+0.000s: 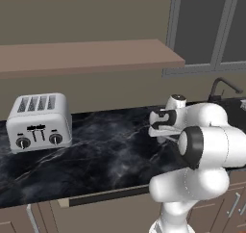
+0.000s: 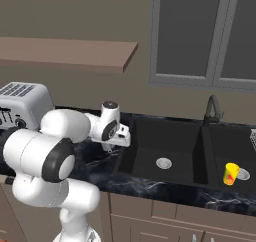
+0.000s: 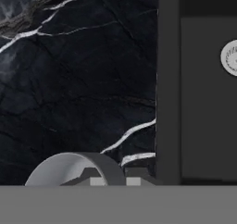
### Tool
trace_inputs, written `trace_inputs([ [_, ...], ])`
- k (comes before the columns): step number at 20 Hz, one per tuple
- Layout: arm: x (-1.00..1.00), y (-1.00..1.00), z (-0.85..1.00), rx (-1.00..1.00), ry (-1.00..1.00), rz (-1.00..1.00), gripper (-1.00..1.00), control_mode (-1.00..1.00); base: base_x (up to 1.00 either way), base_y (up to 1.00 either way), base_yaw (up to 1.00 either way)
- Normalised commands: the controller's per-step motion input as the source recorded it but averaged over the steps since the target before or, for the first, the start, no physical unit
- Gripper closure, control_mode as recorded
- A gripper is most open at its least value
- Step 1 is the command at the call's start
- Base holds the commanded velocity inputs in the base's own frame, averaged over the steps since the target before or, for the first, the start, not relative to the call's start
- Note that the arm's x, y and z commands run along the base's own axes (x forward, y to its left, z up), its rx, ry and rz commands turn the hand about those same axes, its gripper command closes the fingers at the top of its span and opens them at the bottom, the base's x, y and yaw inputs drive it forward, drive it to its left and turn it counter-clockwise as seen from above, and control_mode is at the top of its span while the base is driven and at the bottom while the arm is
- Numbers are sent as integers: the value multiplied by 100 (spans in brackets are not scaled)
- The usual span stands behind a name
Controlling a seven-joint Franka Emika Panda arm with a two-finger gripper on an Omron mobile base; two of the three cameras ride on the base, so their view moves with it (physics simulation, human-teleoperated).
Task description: Move any existing items from the left basin to the right basin for drying. Then move the measuring cup from the counter to the left basin of the sink for washing.
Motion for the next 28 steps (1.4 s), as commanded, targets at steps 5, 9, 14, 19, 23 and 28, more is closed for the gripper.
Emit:
trace_inputs([
  [5,-41,-85,37,7,0,-8,100,-100,0,0,0],
  [9,-8,-99,24,8,0,-10,100,-100,0,0,0],
  [14,0,-100,11,9,0,-10,100,-100,0,0,0],
  [19,17,-80,-2,3,4,-3,100,-100,0,0,0],
  [23,47,-20,-31,0,4,0,100,-100,0,0,0],
  [28,52,0,-63,-4,4,0,100,-100,0,0,0],
])
